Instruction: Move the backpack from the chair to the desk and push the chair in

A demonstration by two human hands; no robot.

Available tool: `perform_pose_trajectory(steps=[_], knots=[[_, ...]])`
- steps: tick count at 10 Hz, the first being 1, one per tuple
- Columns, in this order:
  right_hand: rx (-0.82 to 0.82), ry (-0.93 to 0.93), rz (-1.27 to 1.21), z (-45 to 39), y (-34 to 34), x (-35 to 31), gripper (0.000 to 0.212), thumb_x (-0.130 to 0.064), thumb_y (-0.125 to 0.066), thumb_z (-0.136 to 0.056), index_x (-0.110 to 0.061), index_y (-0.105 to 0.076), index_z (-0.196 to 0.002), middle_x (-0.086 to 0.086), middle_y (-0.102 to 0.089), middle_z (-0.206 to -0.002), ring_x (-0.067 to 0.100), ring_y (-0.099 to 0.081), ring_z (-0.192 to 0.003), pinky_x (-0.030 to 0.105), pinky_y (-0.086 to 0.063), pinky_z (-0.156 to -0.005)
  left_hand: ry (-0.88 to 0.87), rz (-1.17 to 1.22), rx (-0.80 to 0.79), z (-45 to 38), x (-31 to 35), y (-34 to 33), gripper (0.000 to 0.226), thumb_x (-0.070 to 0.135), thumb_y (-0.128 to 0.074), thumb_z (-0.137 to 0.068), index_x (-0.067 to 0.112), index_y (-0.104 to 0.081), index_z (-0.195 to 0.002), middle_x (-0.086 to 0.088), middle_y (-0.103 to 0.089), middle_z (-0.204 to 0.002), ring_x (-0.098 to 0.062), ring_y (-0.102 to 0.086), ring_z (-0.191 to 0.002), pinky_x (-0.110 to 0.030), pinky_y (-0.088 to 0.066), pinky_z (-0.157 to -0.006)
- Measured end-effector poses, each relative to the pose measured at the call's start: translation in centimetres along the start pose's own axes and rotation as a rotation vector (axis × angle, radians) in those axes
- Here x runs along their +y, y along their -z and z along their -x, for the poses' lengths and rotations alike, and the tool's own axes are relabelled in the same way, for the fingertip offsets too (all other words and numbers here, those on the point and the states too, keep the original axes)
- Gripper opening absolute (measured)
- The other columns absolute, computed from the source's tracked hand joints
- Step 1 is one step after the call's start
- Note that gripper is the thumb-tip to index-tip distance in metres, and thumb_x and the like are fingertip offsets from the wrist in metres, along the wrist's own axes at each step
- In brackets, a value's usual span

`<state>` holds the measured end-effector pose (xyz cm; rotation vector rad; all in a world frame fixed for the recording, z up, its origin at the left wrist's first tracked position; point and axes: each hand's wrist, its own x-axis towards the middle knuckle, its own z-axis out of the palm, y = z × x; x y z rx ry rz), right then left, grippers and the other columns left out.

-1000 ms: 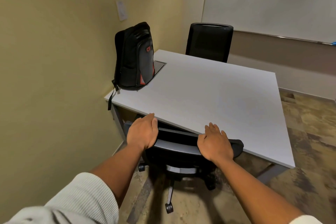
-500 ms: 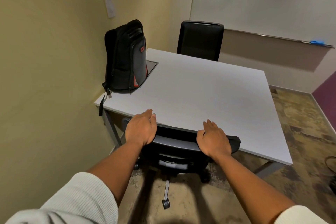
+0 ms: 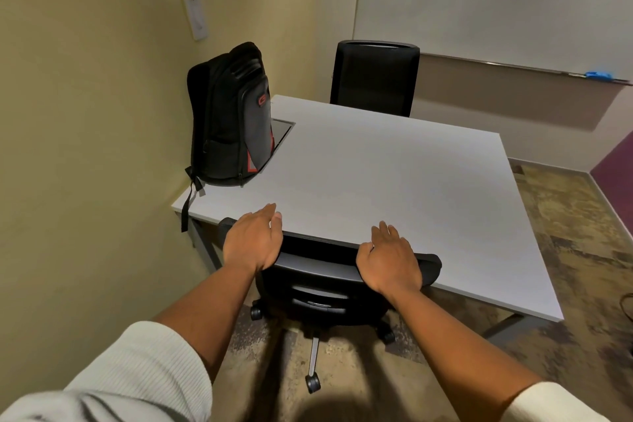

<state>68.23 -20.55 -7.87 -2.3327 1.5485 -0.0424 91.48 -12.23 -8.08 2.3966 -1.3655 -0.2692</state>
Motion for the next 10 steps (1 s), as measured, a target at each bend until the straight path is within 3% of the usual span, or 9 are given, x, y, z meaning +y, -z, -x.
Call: perform_pose_trajectory(steps=[6, 7, 8, 9, 10], knots=[[0.052, -0.07, 0.005, -1.3, -0.1, -1.7, 0.058, -0.028, -0.026, -0.1, -0.006, -0.023, -0.154, 0.01, -0.013, -0.165, 0.023, -0.009, -0.152, 0.039, -0.008, -0.124, -0.048, 0.047, -0.043, -1.9, -0.8, 1.2, 0.052, 0.039, -0.022, -0.103, 0.018, -0.042, -0.146, -0.001, -0.048, -0.148, -0.024, -0.042, -0.135, -0.037, -0.031, -0.111], [0.087, -0.108, 0.055, -1.1, -0.2, -1.8, 0.059, -0.03, -0.027, -0.1, -0.006, -0.025, -0.153, 0.011, -0.015, -0.164, 0.024, -0.009, -0.152, 0.042, -0.007, -0.124, -0.049, 0.043, -0.045, -1.7, -0.2, 1.5, 0.045, 0.03, -0.024, -0.104, 0.011, -0.052, -0.134, -0.009, -0.057, -0.136, -0.027, -0.049, -0.124, -0.036, -0.034, -0.105], [0.108, -0.139, 0.082, -0.6, 0.1, -2.1, 0.061, -0.035, -0.026, -0.101, -0.005, -0.025, -0.153, 0.013, -0.016, -0.164, 0.025, -0.009, -0.152, 0.043, -0.007, -0.124, -0.105, 0.023, -0.051, -1.3, 0.3, 2.1, 0.042, 0.025, -0.025, -0.105, 0.006, -0.052, -0.129, -0.014, -0.056, -0.134, -0.028, -0.046, -0.126, -0.036, -0.032, -0.105], [0.126, -0.146, 0.049, -0.5, 0.7, -2.3, 0.063, -0.04, -0.023, -0.102, -0.004, -0.023, -0.153, 0.014, -0.013, -0.164, 0.025, -0.007, -0.152, 0.043, -0.006, -0.124, -0.161, 0.011, -0.097, -1.5, 0.6, 2.8, 0.048, 0.027, -0.024, -0.106, 0.005, -0.038, -0.146, -0.013, -0.038, -0.153, -0.027, -0.026, -0.145, -0.036, -0.021, -0.116], [0.169, -0.138, -0.003, -0.3, 2.1, -3.0, 0.064, -0.043, -0.02, -0.103, -0.005, -0.022, -0.154, 0.013, -0.01, -0.165, 0.024, -0.004, -0.152, 0.042, -0.005, -0.124, -0.18, 0.029, -0.09, -1.5, 1.0, 3.7, 0.05, 0.029, -0.023, -0.106, 0.006, -0.031, -0.15, -0.012, -0.029, -0.158, -0.025, -0.018, -0.148, -0.036, -0.016, -0.117]])
